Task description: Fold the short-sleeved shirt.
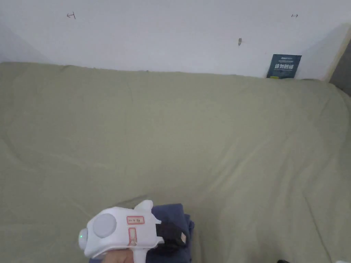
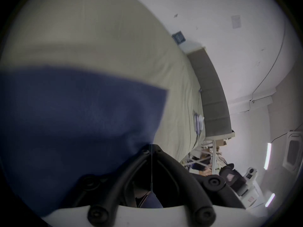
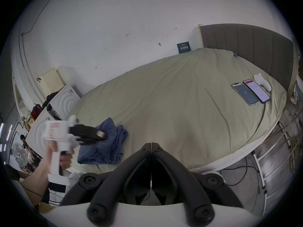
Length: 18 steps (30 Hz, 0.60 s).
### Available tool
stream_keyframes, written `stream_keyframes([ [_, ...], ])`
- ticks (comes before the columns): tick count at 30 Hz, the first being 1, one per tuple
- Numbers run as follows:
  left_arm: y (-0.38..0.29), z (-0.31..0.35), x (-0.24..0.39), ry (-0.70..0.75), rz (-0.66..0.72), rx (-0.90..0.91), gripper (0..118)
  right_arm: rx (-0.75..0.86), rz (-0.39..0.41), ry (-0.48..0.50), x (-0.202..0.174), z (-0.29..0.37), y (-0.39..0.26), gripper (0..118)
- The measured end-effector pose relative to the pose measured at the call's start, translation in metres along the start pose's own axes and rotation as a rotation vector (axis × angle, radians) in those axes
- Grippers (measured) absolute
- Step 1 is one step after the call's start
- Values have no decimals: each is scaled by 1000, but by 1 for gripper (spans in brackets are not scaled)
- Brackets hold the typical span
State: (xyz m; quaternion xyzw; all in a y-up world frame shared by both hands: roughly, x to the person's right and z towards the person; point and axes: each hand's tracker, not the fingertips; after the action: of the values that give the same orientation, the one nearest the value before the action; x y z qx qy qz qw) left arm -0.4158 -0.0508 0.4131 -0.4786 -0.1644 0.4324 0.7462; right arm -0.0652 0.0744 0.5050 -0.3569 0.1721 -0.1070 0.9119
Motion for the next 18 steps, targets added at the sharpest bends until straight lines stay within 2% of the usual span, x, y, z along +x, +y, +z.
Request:
stream_keyframes([
  [1,-5,-9,-6,-3,20,-18,0,-4,3,-1,0,0,0,0],
  [6,-5,5,16,45,-73,-3,0,-54,53,7,-2,-12,-1,0],
  [8,-5,28,31,71,-161,7,0,-67,66,37,-11,-21,3,0],
  [10,1,62,41,54,-196,39,0,-81,86,106,-24,-35,8,0],
  [13,5,121,40,77,-207,118,0,-143,45,271,-49,-72,18,0],
  [17,3,184,10,289,-220,219,0,-297,-21,549,-81,-141,33,0],
  [18,2,194,-2,325,-218,226,0,-317,-27,570,-87,-159,35,0],
])
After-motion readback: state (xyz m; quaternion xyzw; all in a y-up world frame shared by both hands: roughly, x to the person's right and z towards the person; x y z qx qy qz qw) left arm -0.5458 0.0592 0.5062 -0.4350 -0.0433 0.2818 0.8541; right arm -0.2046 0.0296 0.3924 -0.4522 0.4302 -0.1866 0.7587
